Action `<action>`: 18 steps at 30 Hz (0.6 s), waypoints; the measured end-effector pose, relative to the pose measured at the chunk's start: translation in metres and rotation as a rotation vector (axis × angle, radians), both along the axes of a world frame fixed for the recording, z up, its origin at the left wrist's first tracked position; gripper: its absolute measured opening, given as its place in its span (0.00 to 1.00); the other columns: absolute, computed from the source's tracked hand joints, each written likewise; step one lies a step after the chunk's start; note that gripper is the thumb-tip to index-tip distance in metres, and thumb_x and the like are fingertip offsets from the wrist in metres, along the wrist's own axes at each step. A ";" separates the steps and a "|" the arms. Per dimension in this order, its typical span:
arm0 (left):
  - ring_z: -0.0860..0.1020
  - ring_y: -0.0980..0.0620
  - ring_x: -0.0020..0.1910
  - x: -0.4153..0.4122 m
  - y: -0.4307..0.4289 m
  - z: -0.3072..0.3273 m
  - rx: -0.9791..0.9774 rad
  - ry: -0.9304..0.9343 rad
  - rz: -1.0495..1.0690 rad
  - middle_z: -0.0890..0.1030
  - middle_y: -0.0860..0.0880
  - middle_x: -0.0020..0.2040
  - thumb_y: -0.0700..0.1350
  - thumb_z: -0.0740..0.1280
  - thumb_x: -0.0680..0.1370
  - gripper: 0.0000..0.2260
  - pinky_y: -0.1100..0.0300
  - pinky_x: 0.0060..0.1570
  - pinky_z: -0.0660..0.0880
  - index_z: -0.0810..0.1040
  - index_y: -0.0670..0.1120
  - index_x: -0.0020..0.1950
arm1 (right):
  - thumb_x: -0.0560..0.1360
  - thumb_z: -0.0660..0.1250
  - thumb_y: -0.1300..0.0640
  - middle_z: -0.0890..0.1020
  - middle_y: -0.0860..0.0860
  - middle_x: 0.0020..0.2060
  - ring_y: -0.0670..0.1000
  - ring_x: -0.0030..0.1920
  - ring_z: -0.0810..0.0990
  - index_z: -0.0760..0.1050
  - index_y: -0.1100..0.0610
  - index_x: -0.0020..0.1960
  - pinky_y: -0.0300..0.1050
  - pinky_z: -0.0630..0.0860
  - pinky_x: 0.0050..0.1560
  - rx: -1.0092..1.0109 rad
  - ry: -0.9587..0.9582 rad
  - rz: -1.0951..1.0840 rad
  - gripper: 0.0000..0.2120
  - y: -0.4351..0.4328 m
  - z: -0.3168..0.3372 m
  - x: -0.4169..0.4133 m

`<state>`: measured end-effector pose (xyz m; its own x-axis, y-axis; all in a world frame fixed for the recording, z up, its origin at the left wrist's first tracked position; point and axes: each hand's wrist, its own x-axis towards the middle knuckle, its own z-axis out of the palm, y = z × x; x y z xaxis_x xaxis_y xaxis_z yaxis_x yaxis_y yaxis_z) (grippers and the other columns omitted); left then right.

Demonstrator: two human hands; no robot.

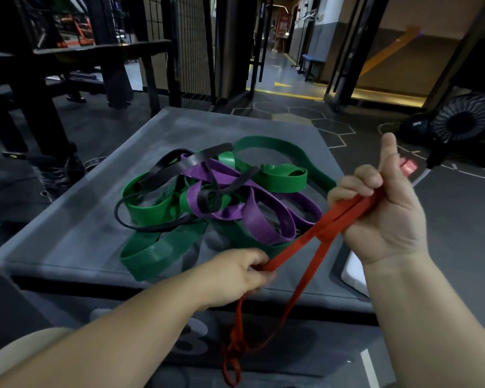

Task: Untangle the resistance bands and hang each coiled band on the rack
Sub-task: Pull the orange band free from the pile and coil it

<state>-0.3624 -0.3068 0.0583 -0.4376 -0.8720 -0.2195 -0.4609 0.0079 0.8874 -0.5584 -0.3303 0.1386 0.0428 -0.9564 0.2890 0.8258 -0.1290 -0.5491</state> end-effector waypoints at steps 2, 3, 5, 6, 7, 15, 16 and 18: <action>0.77 0.62 0.37 0.000 0.000 0.006 -0.015 0.041 0.001 0.80 0.58 0.37 0.48 0.68 0.78 0.05 0.69 0.41 0.73 0.78 0.56 0.43 | 0.79 0.59 0.53 0.69 0.44 0.28 0.42 0.28 0.67 0.63 0.36 0.72 0.36 0.70 0.33 0.006 0.083 -0.042 0.23 0.002 -0.001 0.007; 0.78 0.62 0.38 0.000 0.001 0.007 0.007 0.078 -0.008 0.81 0.56 0.38 0.47 0.68 0.78 0.04 0.69 0.40 0.73 0.79 0.55 0.44 | 0.78 0.60 0.54 0.69 0.45 0.28 0.43 0.28 0.67 0.60 0.36 0.74 0.37 0.71 0.34 0.005 0.142 -0.065 0.27 0.002 -0.002 0.010; 0.79 0.59 0.37 -0.001 0.004 0.012 0.073 0.183 -0.042 0.79 0.54 0.39 0.44 0.66 0.80 0.04 0.66 0.41 0.75 0.78 0.51 0.47 | 0.79 0.59 0.57 0.70 0.47 0.29 0.45 0.29 0.69 0.53 0.35 0.76 0.41 0.73 0.36 0.001 0.310 -0.116 0.32 0.004 -0.007 0.017; 0.78 0.58 0.36 -0.002 0.006 0.014 0.103 0.240 -0.052 0.77 0.53 0.38 0.43 0.64 0.80 0.04 0.64 0.42 0.77 0.78 0.49 0.48 | 0.79 0.59 0.59 0.71 0.48 0.29 0.46 0.30 0.70 0.49 0.35 0.77 0.42 0.73 0.37 -0.004 0.399 -0.135 0.34 0.004 -0.011 0.021; 0.77 0.58 0.35 -0.002 0.006 0.016 0.121 0.285 -0.055 0.75 0.53 0.37 0.42 0.63 0.81 0.05 0.61 0.43 0.77 0.78 0.48 0.49 | 0.80 0.59 0.61 0.72 0.49 0.30 0.47 0.30 0.71 0.46 0.35 0.77 0.44 0.74 0.38 -0.009 0.480 -0.144 0.36 0.005 -0.016 0.025; 0.80 0.56 0.41 0.002 0.010 0.024 0.216 0.461 -0.069 0.81 0.53 0.37 0.27 0.58 0.78 0.15 0.63 0.47 0.78 0.77 0.45 0.49 | 0.70 0.70 0.57 0.78 0.48 0.34 0.45 0.36 0.78 0.46 0.36 0.76 0.37 0.75 0.38 -0.142 0.966 -0.077 0.45 0.014 -0.046 0.046; 0.81 0.57 0.42 0.001 0.011 0.025 0.203 0.456 -0.059 0.82 0.55 0.38 0.26 0.57 0.79 0.16 0.63 0.50 0.78 0.77 0.46 0.50 | 0.71 0.71 0.58 0.78 0.49 0.35 0.44 0.35 0.77 0.47 0.36 0.75 0.35 0.73 0.38 -0.159 1.016 -0.097 0.45 0.015 -0.047 0.047; 0.82 0.58 0.44 0.001 0.010 0.024 0.176 0.467 -0.017 0.84 0.55 0.41 0.28 0.57 0.80 0.15 0.62 0.53 0.78 0.77 0.44 0.52 | 0.76 0.70 0.60 0.77 0.57 0.37 0.47 0.36 0.76 0.52 0.36 0.73 0.35 0.75 0.42 -0.184 1.127 -0.161 0.39 0.017 -0.047 0.048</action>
